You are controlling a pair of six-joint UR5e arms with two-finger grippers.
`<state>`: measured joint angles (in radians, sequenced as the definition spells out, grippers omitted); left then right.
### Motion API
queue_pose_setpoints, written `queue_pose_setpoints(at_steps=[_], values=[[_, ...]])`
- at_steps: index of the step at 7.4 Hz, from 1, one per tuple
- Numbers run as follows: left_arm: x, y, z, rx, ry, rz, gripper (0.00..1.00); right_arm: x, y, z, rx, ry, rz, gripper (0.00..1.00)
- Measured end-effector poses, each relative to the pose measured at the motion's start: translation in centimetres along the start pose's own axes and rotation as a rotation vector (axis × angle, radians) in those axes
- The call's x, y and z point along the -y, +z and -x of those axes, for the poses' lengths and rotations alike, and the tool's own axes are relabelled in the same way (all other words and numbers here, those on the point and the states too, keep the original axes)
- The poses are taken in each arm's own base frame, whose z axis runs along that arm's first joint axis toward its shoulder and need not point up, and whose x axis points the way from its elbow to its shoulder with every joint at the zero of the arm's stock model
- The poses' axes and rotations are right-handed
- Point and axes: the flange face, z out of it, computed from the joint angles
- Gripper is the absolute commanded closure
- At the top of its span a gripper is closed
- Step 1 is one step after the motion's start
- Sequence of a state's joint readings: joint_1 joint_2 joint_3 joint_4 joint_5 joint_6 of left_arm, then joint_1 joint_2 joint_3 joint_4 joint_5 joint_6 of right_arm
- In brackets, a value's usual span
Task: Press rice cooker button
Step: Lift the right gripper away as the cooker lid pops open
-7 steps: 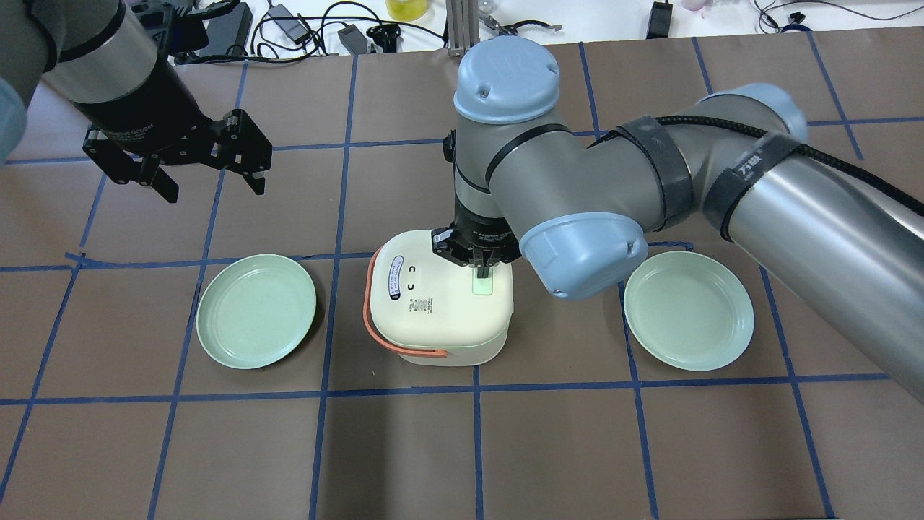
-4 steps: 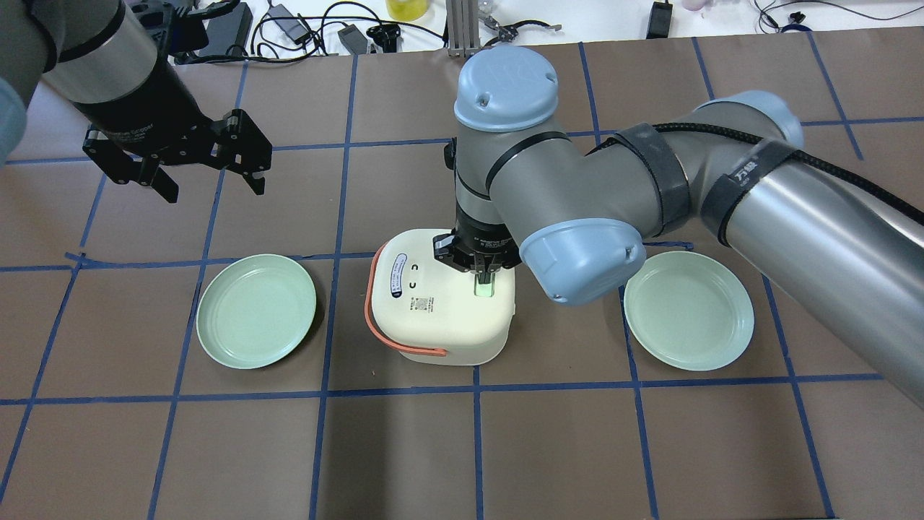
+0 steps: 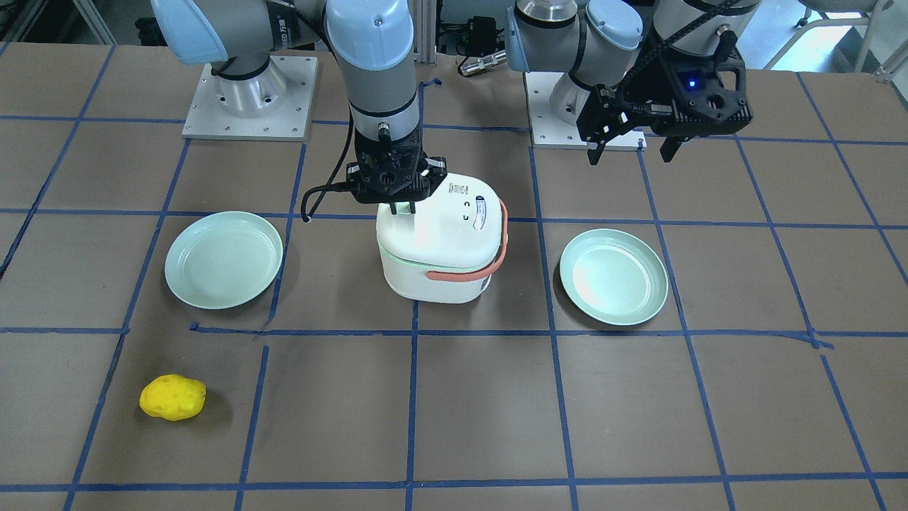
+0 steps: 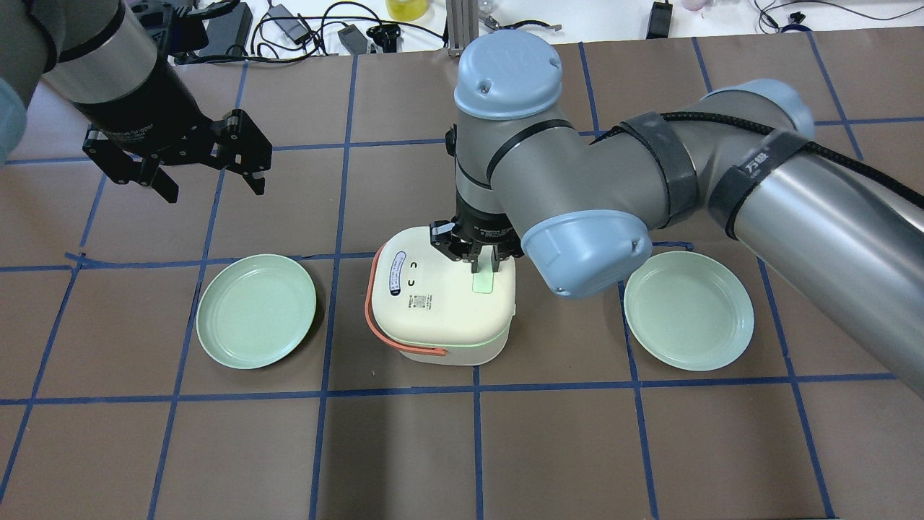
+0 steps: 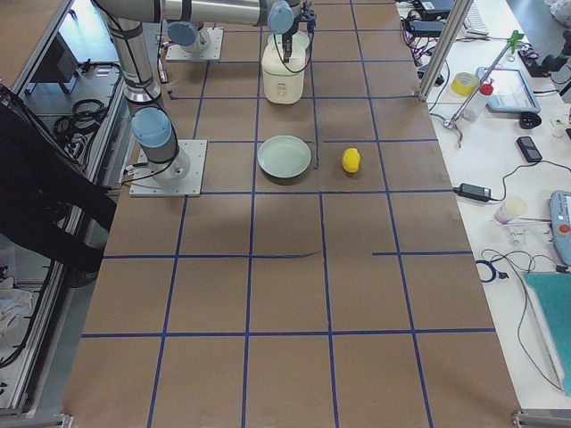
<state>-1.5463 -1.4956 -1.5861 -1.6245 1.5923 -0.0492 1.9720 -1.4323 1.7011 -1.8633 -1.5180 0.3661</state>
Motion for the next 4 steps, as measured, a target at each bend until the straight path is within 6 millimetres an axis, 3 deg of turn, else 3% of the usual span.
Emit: queue_pose_setpoints(at_steps=[2,4], values=[[0.0,0.0,0.0,0.0,-0.001,0.0,0.0,1.6,-4.0,-1.4,-0.039,0.031,-0.053,0.0],[0.0,0.0,0.0,0.0,0.0,0.0,0.0,4.5,-8.9,-5.1,-0.053,0.084,-0.083,0.0]])
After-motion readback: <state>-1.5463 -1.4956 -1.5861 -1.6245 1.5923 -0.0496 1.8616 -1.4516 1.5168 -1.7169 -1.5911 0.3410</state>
